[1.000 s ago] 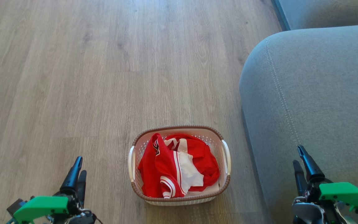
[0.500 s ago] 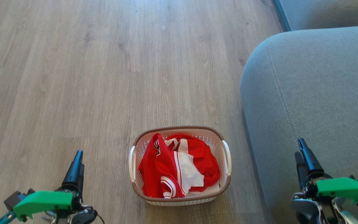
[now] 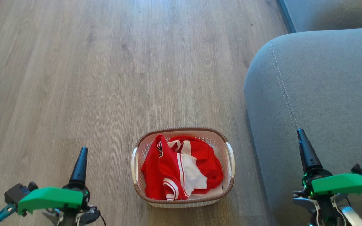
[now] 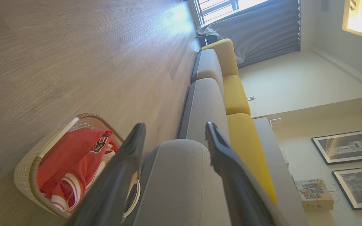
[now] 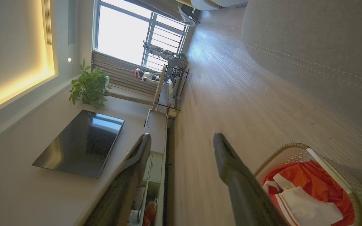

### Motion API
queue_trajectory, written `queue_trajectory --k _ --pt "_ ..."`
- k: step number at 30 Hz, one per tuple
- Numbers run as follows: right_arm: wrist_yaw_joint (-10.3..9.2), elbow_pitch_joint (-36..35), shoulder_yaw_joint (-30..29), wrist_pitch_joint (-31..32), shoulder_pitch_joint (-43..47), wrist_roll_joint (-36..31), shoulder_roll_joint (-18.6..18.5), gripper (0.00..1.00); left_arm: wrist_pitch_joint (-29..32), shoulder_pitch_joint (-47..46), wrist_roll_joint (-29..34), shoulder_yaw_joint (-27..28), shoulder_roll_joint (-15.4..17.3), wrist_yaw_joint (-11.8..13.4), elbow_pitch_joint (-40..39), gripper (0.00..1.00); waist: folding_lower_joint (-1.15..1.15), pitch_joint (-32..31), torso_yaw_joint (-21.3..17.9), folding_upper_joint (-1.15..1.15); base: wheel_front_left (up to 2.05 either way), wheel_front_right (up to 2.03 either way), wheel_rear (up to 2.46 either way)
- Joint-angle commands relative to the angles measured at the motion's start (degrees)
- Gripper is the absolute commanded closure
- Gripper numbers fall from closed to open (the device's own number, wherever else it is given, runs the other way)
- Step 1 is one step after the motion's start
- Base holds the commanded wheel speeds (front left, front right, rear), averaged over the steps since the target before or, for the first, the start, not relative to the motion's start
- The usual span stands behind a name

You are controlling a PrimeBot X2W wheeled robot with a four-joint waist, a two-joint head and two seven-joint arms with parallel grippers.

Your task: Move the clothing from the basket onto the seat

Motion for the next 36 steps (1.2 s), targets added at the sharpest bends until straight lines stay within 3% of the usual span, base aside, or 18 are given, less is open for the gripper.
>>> queue_trajectory --k 1,20,36 --pt "0.19 -2.3 -0.7 -0.2 -1.2 -1.9 -0.4 0.00 -0.7 -2.2 1.6 0.1 0.4 0.2 -2.6 0.00 0.00 0.0 0.0 0.00 0.00 0.00 0.00" --pt "0.27 -4.5 -3.1 -0.3 0.3 -24.1 2.4 0.00 -4.0 -0.6 22.1 -1.9 0.6 1.2 -3.9 0.00 0.00 -0.5 0.7 0.00 0.00 0.00 0.00" --pt "0.33 -5.0 -5.8 -0.3 1.0 -38.3 4.5 0.00 -6.5 0.4 34.8 -2.6 1.6 2.1 -4.2 0.00 0.00 -0.6 1.0 0.00 0.00 0.00 0.00"
